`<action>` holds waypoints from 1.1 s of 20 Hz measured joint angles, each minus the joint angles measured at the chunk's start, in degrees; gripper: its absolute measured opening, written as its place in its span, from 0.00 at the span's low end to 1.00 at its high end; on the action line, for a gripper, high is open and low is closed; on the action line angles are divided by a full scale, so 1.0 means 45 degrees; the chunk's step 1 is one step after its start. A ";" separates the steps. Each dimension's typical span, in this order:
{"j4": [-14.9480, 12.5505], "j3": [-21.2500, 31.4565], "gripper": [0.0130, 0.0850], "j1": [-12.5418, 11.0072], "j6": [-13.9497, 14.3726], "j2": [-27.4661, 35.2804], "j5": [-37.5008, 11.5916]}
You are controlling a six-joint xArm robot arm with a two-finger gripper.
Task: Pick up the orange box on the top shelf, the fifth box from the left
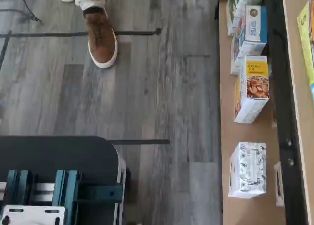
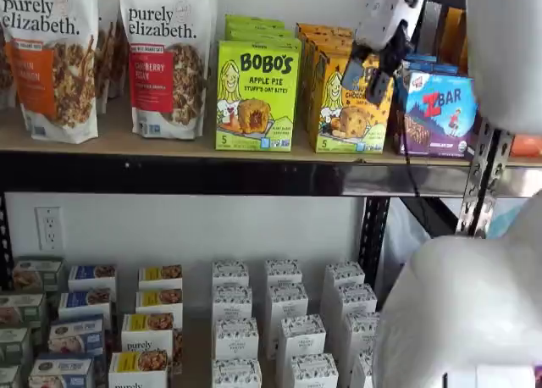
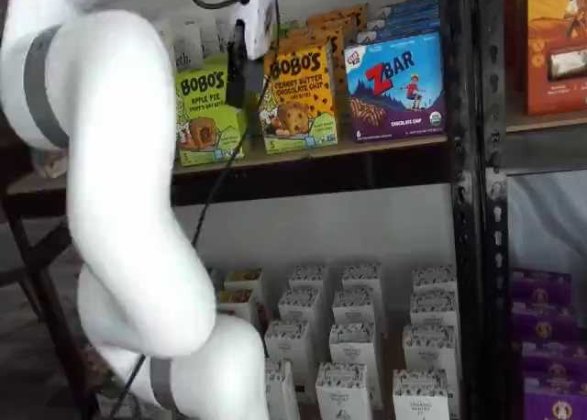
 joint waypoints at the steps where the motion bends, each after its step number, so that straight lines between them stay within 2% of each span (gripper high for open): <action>1: 0.0034 0.0133 1.00 0.0004 0.0005 -0.0102 -0.0196; 3: 0.0151 0.0410 1.00 0.0097 0.0090 -0.0330 -0.0643; 8: 0.0343 0.0477 1.00 0.0213 0.0232 -0.0374 -0.0765; 14: 0.1756 0.0512 1.00 -0.0474 0.0015 -0.0514 -0.0715; 22: 0.2340 0.0926 1.00 -0.0972 -0.0231 -0.1056 -0.2044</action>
